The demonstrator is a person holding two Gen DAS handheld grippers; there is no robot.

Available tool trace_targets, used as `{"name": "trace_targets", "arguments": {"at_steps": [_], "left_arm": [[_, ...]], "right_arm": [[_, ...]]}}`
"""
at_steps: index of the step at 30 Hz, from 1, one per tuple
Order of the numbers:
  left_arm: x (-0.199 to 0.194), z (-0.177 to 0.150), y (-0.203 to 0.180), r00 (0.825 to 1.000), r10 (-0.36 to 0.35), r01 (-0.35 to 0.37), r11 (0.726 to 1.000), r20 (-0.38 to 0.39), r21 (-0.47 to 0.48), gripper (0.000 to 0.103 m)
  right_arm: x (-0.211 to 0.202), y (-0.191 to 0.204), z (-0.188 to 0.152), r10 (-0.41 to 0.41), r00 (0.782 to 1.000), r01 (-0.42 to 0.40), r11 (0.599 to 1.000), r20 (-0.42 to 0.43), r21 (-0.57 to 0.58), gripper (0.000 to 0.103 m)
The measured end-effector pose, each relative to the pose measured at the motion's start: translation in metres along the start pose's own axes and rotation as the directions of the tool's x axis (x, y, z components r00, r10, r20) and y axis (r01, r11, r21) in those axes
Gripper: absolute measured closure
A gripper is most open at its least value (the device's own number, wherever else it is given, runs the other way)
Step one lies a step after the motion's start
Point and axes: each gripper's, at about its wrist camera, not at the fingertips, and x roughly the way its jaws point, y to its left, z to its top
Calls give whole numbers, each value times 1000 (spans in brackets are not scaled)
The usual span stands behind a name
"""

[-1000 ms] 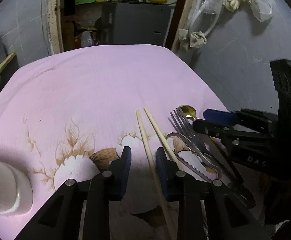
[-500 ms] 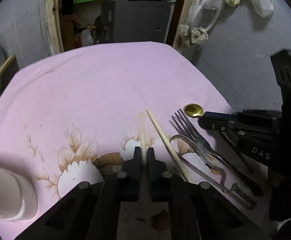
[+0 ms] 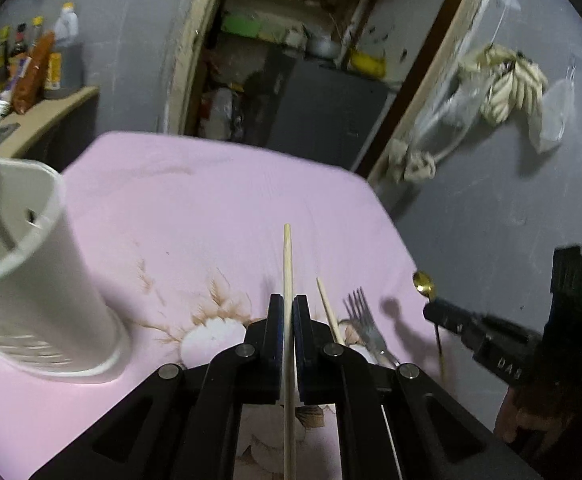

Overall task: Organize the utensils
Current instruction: 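Lift the gold spoon and chopstick and carry both over the white holder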

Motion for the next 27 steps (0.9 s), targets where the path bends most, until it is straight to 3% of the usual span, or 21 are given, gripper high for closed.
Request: {"name": "trace_targets", "arguments": {"at_steps": [14, 23, 27], "left_arm": [[-76, 25, 9, 993, -40, 45, 998, 115, -38, 98], [-133, 57, 54, 981, -28, 48, 994, 191, -101, 98], [-155, 74, 85, 968, -13, 46, 991, 249, -129, 98]], "right_arm": [[-57, 41, 8, -26, 995, 25, 1000, 99, 10, 99], [-92, 90, 20, -12, 982, 11, 1000, 190, 6, 99], [-98, 117, 27, 8, 975, -3, 1000, 223, -21, 99]]}}
